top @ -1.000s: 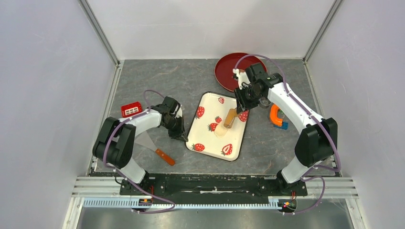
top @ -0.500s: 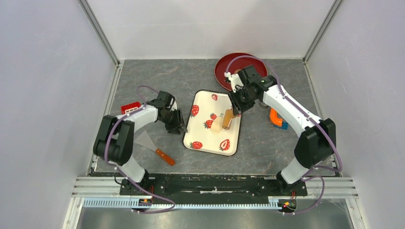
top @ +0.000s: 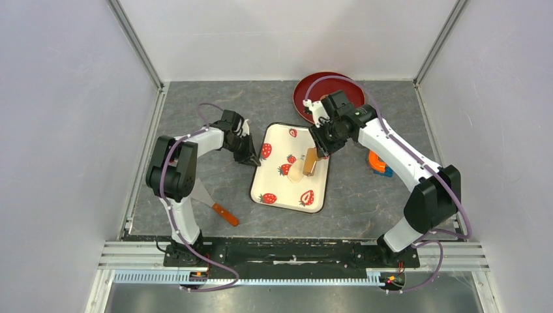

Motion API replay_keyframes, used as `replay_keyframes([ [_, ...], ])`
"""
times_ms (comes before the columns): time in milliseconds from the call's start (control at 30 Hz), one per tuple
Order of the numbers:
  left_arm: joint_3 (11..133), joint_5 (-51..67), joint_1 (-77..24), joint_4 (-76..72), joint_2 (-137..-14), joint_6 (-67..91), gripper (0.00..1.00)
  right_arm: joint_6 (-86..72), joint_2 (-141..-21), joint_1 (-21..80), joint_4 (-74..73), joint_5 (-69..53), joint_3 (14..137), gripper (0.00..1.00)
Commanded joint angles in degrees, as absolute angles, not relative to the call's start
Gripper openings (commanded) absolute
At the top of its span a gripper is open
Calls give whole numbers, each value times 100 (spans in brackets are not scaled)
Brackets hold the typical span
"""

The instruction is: Roll out the dumpling wrappers from the dough

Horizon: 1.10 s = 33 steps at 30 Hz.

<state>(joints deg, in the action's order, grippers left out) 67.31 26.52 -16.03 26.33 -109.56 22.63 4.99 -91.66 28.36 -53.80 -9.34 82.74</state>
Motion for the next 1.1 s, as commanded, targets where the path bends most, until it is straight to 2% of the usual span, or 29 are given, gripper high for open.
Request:
replay_keyframes([
  [0, 6264, 2468, -1661, 2392, -10561, 2411, 5, 528, -9041, 2967, -5155, -728, 8467, 0],
  [33, 6066, 2383, -1661, 2341, -10407, 2507, 2, 535, -9046, 2991, -5149, -677, 8473, 0],
  [300, 4862, 2169, -1704, 1838, -9514, 3222, 2, 694, -9076, 3334, -4983, -425, 8508, 0],
  [767, 4953, 2048, -1736, 1987, -9771, 3066, 2, 473, -9857, 3603, -5795, -391, 9334, 0],
  [1067, 4961, 1952, -1748, 2057, -9820, 2996, 2, 308, -10041, 3709, -5835, -574, 9290, 0],
])
